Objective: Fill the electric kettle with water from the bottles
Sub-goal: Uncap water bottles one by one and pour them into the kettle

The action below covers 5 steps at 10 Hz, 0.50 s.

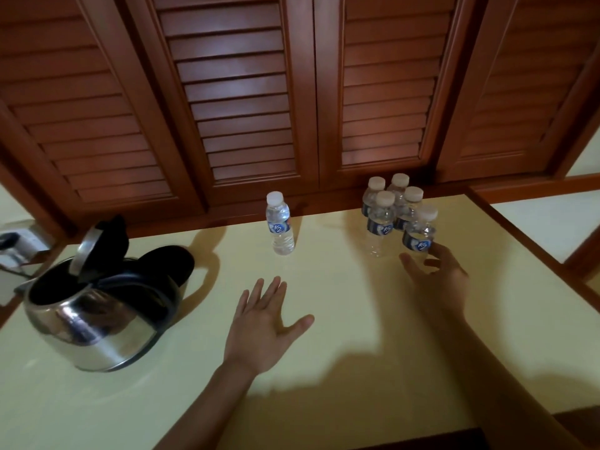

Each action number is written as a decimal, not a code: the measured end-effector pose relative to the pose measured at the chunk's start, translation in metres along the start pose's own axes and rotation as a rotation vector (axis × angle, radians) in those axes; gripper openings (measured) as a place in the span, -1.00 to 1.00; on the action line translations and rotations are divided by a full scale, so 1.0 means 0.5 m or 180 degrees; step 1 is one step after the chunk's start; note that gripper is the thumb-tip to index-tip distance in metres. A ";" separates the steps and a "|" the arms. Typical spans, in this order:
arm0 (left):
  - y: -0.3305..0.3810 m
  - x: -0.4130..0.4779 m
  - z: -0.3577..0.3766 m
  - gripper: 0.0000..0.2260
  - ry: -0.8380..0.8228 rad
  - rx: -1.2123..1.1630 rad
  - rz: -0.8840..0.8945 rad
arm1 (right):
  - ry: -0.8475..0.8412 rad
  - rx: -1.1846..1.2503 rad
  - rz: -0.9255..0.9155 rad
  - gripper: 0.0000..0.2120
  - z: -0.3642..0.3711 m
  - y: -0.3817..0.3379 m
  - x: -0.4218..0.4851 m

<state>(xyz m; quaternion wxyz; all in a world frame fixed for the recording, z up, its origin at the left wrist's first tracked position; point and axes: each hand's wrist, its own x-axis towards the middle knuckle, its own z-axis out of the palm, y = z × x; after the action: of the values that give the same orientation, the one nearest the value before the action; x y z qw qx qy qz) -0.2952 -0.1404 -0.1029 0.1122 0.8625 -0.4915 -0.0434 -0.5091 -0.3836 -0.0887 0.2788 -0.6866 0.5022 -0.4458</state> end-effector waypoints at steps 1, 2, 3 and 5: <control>0.002 -0.001 -0.001 -0.11 0.0008 0.0002 -0.0016 | -0.0032 -0.0067 0.0042 -0.50 0.003 0.006 0.003; 0.003 -0.001 -0.002 -0.11 -0.0002 0.0004 -0.0029 | -0.0161 -0.0171 0.0040 -0.46 0.006 0.011 0.003; 0.003 -0.002 -0.002 -0.11 0.0000 0.0008 -0.0042 | -0.0022 -0.0311 -0.0006 -0.29 -0.003 -0.001 -0.009; 0.010 -0.004 -0.008 -0.11 0.0005 -0.0006 -0.0097 | 0.0058 0.0250 -0.0878 -0.52 0.023 -0.088 -0.110</control>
<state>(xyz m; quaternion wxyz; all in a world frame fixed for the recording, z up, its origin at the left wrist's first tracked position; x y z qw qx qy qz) -0.2996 -0.1404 -0.0978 0.1128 0.8698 -0.4782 -0.0449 -0.4848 -0.3176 -0.0755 0.2369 -0.7336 0.3877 -0.5054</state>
